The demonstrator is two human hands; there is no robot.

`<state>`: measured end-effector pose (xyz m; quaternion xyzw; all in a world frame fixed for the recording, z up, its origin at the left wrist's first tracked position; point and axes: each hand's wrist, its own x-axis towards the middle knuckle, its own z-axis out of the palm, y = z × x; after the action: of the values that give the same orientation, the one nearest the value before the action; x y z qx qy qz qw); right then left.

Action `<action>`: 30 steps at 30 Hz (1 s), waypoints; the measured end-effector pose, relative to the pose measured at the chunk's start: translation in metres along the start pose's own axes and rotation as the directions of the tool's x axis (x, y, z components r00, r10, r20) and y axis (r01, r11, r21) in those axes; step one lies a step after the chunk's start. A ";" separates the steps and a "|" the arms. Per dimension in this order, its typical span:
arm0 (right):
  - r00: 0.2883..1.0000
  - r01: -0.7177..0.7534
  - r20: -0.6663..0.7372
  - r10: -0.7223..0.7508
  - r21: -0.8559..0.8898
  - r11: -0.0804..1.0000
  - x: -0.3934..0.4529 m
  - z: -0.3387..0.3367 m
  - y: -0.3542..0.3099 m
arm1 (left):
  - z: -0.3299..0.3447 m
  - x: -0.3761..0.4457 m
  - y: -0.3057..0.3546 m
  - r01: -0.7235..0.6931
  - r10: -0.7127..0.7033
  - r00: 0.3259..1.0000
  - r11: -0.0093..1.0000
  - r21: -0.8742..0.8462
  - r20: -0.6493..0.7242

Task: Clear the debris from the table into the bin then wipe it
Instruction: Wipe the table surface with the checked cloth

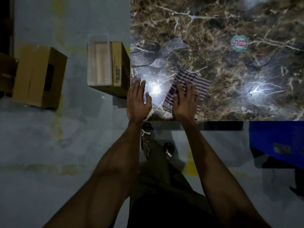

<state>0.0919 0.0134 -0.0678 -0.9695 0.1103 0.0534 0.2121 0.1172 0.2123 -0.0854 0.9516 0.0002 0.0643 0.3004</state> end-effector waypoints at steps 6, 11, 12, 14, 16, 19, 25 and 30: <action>0.940 0.317 0.146 -0.309 -0.032 0.948 -0.046 0.007 0.013 | 0.001 0.000 -0.002 -0.020 0.020 1.000 1.000 -0.004 -0.003; 0.998 0.035 0.060 -0.032 -0.055 0.998 -0.031 -0.009 0.041 | 0.001 -0.001 -0.003 -0.037 0.037 0.999 0.999 -0.002 -0.036; 0.999 0.013 0.042 -0.011 -0.056 0.998 -0.024 -0.008 0.034 | 0.001 -0.002 -0.003 -0.033 0.033 0.999 0.999 -0.002 -0.038; 1.000 -0.002 0.011 0.002 -0.065 0.998 -0.015 0.000 0.015 | 0.001 -0.002 -0.001 -0.023 0.023 0.999 1.000 0.000 -0.041; 0.997 0.075 0.006 -0.074 -0.093 0.993 -0.018 0.009 -0.001 | 0.001 -0.001 -0.002 -0.022 0.022 0.999 1.000 0.005 -0.034; 0.937 0.338 0.138 -0.321 -0.119 0.934 -0.041 0.010 0.004 | 0.001 -0.002 -0.001 -0.017 0.017 1.000 1.000 0.014 -0.018; 0.977 0.179 0.144 -0.158 -0.150 0.972 -0.044 -0.016 0.062 | 0.001 -0.001 -0.001 -0.009 0.009 1.000 1.000 0.000 -0.023; 0.998 0.062 0.037 -0.057 -0.138 0.989 0.004 -0.012 0.026 | 0.001 -0.002 -0.001 0.005 -0.005 1.000 1.000 -0.007 -0.015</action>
<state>0.0905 -0.0158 -0.0682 -0.9838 0.0737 0.0706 0.1474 0.1153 0.2122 -0.0875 0.9501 0.0044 0.0707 0.3039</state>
